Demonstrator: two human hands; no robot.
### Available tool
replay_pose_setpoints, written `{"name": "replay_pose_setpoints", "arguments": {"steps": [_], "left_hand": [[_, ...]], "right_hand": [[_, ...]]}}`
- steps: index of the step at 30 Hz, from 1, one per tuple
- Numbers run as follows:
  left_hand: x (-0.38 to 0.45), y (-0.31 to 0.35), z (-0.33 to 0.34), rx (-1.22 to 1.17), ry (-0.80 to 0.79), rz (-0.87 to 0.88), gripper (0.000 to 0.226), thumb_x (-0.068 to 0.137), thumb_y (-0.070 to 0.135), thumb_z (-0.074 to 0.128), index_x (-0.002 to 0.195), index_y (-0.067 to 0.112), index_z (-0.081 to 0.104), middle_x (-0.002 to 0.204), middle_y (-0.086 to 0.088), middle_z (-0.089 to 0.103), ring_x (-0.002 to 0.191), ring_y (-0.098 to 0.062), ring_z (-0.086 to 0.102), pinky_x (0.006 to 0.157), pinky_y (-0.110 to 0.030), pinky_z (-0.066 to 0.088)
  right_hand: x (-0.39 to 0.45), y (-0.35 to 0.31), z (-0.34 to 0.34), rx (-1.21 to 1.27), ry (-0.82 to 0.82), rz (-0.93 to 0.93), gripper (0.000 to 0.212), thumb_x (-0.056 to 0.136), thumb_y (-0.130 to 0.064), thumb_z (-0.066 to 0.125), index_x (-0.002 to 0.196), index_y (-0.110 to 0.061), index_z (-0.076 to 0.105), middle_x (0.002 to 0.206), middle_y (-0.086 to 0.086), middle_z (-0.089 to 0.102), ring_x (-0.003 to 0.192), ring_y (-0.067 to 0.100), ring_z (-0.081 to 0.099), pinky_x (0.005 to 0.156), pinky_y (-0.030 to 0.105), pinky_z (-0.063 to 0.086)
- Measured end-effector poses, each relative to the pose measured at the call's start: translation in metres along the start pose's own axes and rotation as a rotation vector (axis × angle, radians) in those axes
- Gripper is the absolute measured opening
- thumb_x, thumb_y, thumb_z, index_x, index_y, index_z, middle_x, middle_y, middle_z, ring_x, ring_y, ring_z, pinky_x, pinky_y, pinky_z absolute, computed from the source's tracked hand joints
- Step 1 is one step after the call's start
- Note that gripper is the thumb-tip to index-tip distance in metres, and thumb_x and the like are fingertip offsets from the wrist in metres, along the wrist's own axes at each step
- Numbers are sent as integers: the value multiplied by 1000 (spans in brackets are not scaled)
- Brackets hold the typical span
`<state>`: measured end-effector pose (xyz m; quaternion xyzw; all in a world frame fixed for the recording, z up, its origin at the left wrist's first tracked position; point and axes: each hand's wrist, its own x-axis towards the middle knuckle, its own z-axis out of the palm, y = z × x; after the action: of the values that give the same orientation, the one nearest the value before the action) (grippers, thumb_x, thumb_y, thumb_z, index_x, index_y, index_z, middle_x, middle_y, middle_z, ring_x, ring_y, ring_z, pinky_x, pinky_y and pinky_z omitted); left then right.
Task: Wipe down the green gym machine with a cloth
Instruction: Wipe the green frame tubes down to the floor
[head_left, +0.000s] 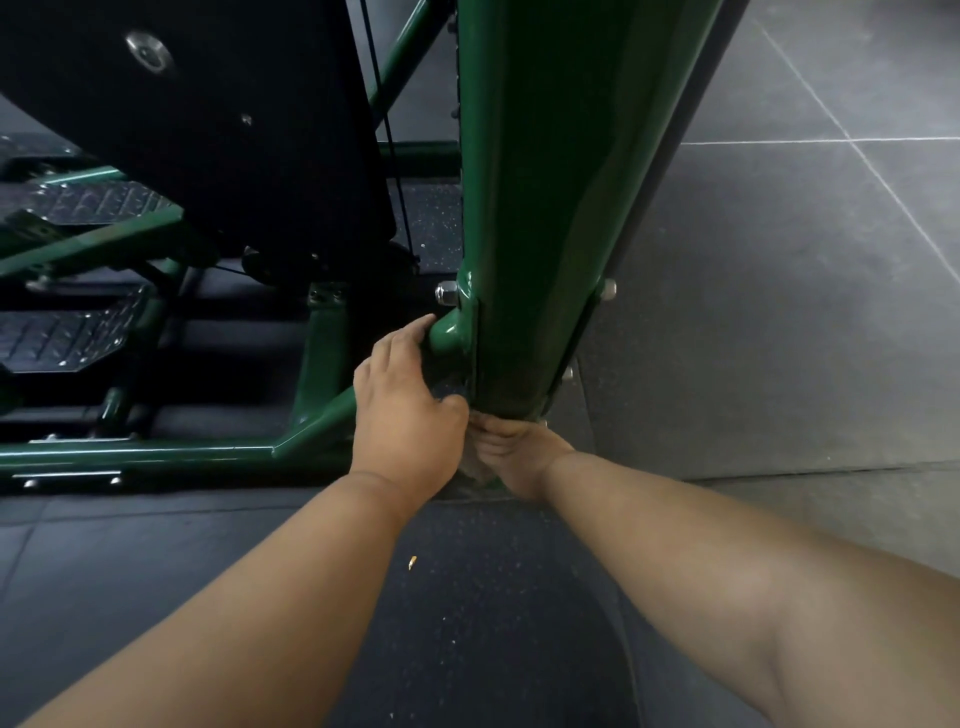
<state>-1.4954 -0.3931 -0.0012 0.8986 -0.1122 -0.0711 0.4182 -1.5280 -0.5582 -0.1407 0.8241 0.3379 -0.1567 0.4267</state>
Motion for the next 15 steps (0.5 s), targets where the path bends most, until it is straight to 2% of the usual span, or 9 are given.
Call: {"name": "replay_pose_setpoints", "arguments": {"steps": [2, 5, 7, 10, 11, 12, 13, 15], "left_hand": [[1, 0, -1, -3, -7, -6, 82, 85, 11, 66, 157, 36, 35, 151, 15, 38, 134, -10, 29, 115, -26, 23], [2, -2, -2, -6, -18, -16, 83, 84, 10, 65, 157, 38, 36, 146, 19, 37, 137, -13, 29, 115, -25, 22], [2, -3, -3, -6, -33, -8, 84, 84, 9, 64, 157, 39, 35, 146, 21, 36, 137, -11, 29, 115, -26, 22], [3, -8, -4, 8, -46, 5, 85, 85, 9, 63, 158, 39, 33, 151, 17, 36, 137, -12, 28, 116, -28, 22], [3, -8, -3, 16, -44, 7, 85, 84, 10, 64, 158, 39, 33, 151, 16, 36, 138, -14, 29, 118, -30, 24], [3, -9, -2, 23, -38, 4, 84, 84, 10, 64, 157, 39, 33, 151, 15, 36, 138, -16, 29, 119, -33, 25], [3, -9, -1, 29, -30, 1, 84, 83, 11, 64, 156, 40, 33, 151, 14, 36, 138, -18, 30, 121, -36, 26], [3, -8, 2, 32, -15, -1, 84, 83, 13, 65, 156, 39, 33, 151, 14, 36, 139, -19, 29, 122, -39, 26]], "right_hand": [[-5, 0, 4, -62, -13, -3, 66, 110, -31, 29, 165, -5, 5, 175, 7, 1, 160, 25, -12, 104, 50, -34], [-17, 1, 15, -136, 15, -22, 63, 107, -22, 16, 164, -6, -5, 175, 7, -2, 160, 25, -6, 115, 46, -21], [-28, -1, 21, -100, -10, -15, 62, 108, -22, 11, 163, -6, -11, 174, 6, -7, 160, 27, -9, 114, 46, -20], [-41, -11, 29, 140, -137, 91, 63, 112, -27, 21, 163, -12, -14, 171, 2, -18, 156, 33, -23, 105, 55, -30], [-43, -17, 33, 287, -130, 171, 65, 112, -29, 25, 162, -15, -14, 169, 1, -21, 153, 35, -31, 103, 58, -36], [-43, -26, 36, 458, -53, 289, 68, 110, -31, 33, 161, -17, -10, 169, -1, -18, 151, 36, -34, 104, 59, -40], [-42, -35, 35, 605, 66, 422, 73, 105, -34, 45, 163, -17, 3, 172, -2, -4, 156, 37, -25, 110, 58, -39], [-37, -52, 26, 788, 201, 622, 83, 87, -41, 66, 161, -17, 36, 168, -2, 31, 158, 35, 19, 125, 60, -16]]}}
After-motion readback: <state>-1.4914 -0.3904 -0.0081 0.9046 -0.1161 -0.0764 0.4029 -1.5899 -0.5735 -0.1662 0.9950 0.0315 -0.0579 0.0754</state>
